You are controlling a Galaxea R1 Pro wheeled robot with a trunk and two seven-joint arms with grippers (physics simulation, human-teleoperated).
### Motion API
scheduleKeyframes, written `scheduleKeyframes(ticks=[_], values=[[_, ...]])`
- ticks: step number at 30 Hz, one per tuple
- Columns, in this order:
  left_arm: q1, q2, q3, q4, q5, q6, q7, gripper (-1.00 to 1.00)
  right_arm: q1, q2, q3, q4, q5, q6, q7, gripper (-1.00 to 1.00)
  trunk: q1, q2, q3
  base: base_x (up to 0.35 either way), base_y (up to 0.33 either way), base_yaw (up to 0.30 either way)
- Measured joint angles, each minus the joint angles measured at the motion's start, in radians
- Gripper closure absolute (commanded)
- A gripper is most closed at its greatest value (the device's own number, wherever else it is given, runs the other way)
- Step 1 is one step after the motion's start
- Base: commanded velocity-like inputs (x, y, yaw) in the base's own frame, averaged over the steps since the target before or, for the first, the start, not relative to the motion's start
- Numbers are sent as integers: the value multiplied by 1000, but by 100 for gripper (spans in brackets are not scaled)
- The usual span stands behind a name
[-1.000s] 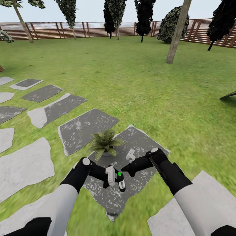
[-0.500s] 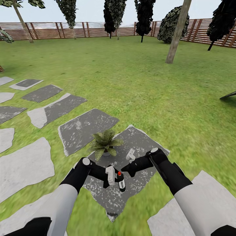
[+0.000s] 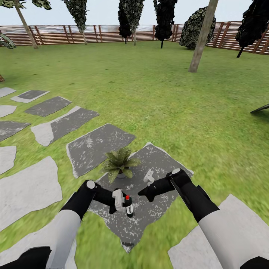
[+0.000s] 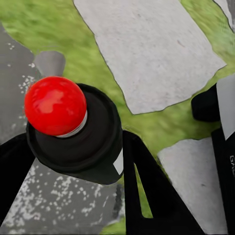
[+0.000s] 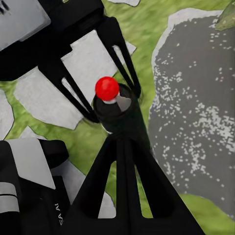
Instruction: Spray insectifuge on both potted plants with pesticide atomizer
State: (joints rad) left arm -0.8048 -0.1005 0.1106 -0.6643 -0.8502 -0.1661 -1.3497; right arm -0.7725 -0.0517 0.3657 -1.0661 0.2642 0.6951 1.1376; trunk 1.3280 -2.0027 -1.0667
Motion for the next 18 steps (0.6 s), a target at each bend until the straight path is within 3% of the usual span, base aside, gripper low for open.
scheduleKeyframes(ticks=[5,9,12,13,15,18], values=[[0,67,-1,4,-4,1,7,100,0,0,0,-1,0,1,3,100,0,0,0,0,0,0],[9,84,-2,44,-8,1,6,100,0,-1,0,-1,0,2,0,100,0,0,0,0,0,0],[54,85,-3,89,-9,0,29,100,7,-9,-2,4,-4,0,-5,100,0,0,0,0,0,0],[71,85,-2,92,-8,0,46,100,10,-10,-4,7,-5,0,-8,-100,0,0,0,0,0,0],[119,85,-1,97,-8,0,122,100,13,-22,-16,9,-7,1,-44,-100,0,0,0,0,0,0],[162,85,0,97,-7,1,155,100,13,-87,-58,10,-8,2,-117,-100,0,0,0,0,0,0]])
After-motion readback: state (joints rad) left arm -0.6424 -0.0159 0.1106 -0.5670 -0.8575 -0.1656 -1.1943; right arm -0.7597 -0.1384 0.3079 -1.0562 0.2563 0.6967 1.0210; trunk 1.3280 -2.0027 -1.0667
